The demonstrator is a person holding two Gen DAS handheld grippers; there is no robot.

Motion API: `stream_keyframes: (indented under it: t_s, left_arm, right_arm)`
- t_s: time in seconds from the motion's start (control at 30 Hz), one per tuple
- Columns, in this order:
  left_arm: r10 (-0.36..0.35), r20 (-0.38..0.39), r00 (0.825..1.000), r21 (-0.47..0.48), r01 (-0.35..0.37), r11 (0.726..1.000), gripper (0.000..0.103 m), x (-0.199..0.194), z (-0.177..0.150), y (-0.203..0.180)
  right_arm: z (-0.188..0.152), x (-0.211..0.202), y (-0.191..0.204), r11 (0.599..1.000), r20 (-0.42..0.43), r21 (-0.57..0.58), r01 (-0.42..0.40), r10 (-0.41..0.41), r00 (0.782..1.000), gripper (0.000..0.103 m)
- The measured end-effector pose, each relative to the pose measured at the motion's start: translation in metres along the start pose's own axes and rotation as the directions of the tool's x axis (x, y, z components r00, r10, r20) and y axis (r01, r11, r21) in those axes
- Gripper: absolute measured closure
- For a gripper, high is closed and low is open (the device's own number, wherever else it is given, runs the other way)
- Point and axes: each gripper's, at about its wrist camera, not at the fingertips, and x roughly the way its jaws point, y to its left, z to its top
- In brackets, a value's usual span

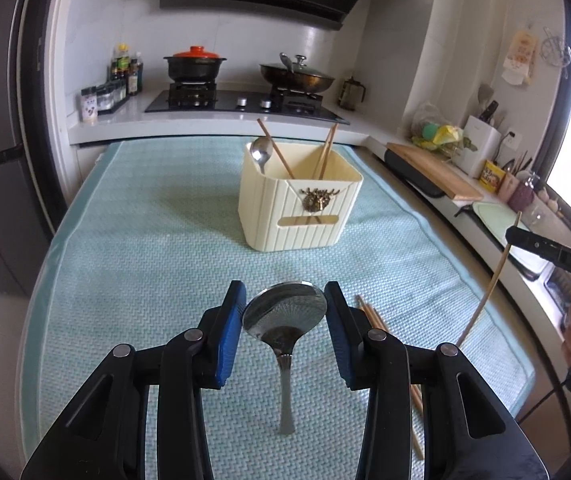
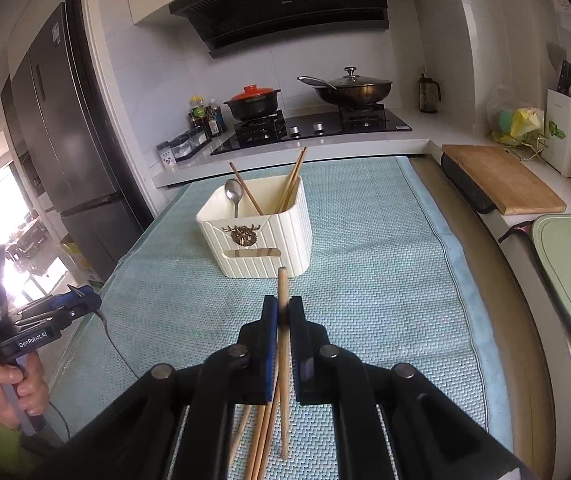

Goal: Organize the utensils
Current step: 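Lift the spoon with the left gripper while the right gripper carries the chopstick toward the caddy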

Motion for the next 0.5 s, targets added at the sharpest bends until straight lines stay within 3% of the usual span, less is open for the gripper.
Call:
stream_keyframes:
  t_s: [0.5]
  left_arm:
    - [0.008, 0.026, 1.0, -0.041, -0.007, 0.999, 0.063, -0.012, -0.004, 0.006]
  right_arm:
    - [-0.002, -0.022, 0.011, 1.0, 0.048, -0.027, -0.002, 0.003, 0.999, 0.097]
